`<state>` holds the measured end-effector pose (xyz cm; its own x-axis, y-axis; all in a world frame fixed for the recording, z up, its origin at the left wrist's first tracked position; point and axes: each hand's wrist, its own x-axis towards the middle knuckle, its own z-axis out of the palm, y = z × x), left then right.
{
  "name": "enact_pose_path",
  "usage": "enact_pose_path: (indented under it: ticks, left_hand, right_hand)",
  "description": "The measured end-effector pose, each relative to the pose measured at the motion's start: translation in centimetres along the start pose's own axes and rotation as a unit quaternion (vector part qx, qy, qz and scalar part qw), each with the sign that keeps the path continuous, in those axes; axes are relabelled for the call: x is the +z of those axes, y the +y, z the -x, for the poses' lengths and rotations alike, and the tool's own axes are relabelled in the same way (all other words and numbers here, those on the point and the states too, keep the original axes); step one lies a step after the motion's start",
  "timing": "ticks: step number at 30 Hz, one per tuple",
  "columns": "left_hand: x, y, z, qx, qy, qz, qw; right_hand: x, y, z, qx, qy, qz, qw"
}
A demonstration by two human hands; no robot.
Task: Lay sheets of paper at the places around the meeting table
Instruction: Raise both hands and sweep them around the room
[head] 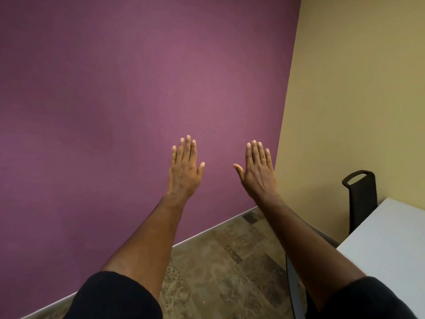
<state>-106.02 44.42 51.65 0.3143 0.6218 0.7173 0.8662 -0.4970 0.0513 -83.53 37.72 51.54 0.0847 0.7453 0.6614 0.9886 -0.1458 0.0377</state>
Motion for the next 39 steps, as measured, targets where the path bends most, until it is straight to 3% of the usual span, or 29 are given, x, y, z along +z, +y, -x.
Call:
enact_pose_path:
  ticks: [9, 26, 30, 39]
  left_hand:
    - [11.3, -1.7, -10.1, 0.063, -0.024, 0.025, 0.997]
    - [34.3, 6.5, -33.7, 0.145, -0.034, 0.121, 0.981]
    - [39.8, 10.4, -38.0, 0.194, -0.033, 0.183, 0.963]
    - [49.0, 21.2, -49.2, 0.308, -0.021, 0.35, 0.885]
  right_hand:
    - [9.2, 3.0, -8.7, 0.049, 0.017, 0.007, 0.999]
    - [23.2, 18.5, -25.8, 0.144, -0.027, 0.105, 0.984]
    - [26.8, 22.6, -28.1, 0.175, -0.033, 0.134, 0.975]
    - [31.3, 33.7, -33.3, 0.287, -0.014, 0.21, 0.935]
